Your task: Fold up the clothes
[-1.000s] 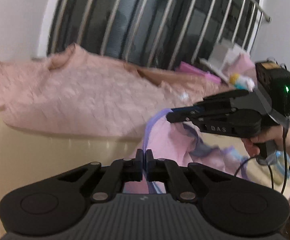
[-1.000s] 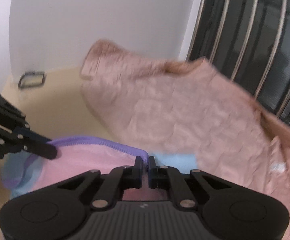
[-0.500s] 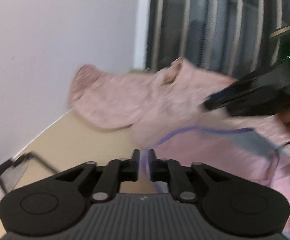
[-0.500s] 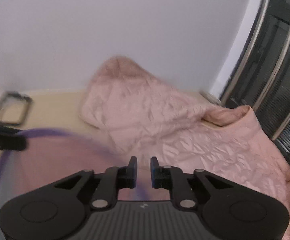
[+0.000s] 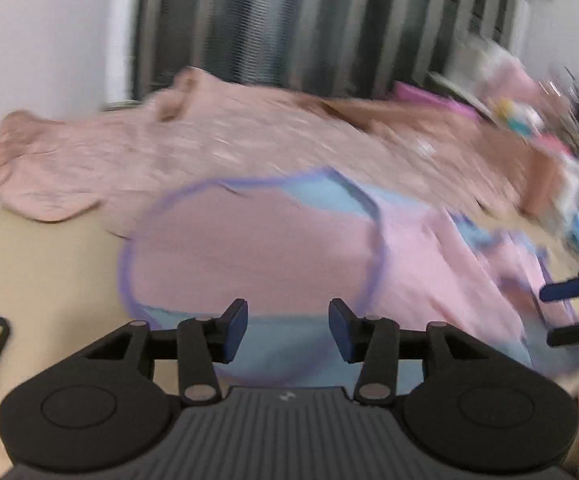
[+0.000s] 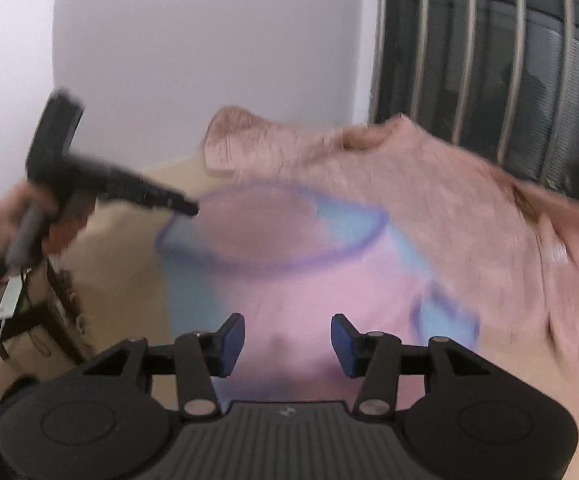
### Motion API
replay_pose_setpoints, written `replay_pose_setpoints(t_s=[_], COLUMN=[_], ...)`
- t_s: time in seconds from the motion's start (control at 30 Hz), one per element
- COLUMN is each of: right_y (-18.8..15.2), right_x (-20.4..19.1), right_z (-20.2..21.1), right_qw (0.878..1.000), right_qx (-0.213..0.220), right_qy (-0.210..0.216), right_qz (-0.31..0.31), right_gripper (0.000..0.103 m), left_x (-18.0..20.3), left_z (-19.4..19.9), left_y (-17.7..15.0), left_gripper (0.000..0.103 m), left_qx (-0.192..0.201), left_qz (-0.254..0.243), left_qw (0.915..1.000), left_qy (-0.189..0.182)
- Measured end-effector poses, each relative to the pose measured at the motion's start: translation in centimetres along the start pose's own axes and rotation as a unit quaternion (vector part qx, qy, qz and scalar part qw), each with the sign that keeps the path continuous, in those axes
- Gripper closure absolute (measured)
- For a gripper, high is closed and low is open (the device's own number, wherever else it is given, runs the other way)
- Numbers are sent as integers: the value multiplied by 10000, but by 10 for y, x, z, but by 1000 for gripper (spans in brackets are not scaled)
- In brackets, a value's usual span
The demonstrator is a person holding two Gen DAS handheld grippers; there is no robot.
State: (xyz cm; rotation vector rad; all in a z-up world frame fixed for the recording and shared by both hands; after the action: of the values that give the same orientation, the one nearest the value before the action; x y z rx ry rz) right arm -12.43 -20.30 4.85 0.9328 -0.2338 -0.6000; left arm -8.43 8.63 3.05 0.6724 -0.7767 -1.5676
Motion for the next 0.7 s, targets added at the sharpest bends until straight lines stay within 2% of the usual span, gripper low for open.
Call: replay_pose_setpoints(t_s=[0.13,0.17,0.2,0.23,0.27,0.4,0.47,0.53,0.6,0.63,0.7], right_y=[-29,-34,-37,-40,-44,-56,-60,-64,-67,-69,-68], right_x=[-8,-4,-1,0,1,5,9,14,24,30,42], right_z=[14,13,11,7,3,5,12,19,25,29,36], right_qw=[9978,9964,9955,9954,9954,9962,9969,9973,9965,9955,9920], right_qx=[297,344,325,255,178,138,46,-45,-121,-151,-322], right_qy=[-21,40,31,-26,-90,-187,-273,-358,-560,-665,-863], right_qz=[-586,-778,-891,-919,-935,-836,-735,-637,-614,-664,-860], right_gripper=[60,61,69,74,82,98,99,99,98,98,85], left_x=[9,11,13,15,18,17,22,30,37,35,27], left_z=[-3,-4,-4,-5,-6,8,19,34,46,48,49], left_y=[-9,-12,-14,-16,-19,-26,-32,-35,-37,-31,-18], left_gripper=[59,68,88,97,100,101,101,100,91,86,56], left_qx=[-107,-133,-159,-185,-212,-333,-471,-559,-518,-388,-103], left_qz=[-320,-399,-479,-558,-637,-681,-745,-792,-790,-710,-540], left_qw=[9994,9991,9987,9983,9977,9971,9961,9949,9947,9964,9984], left_qy=[7,9,12,15,17,-3,-104,-292,-415,-243,128])
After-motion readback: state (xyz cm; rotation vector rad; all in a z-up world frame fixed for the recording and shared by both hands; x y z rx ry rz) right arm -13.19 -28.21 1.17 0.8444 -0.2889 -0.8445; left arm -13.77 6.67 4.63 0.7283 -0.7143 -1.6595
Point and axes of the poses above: each gripper's, at about its wrist camera, not at the fingertips, and z roughly against the way its jaws point, x to its right, y to its top, the point moved 1 cm from there along -z, roughly the way its jaws point, and after that the axes turned 9 degrees about y, right-handed, at the moved point
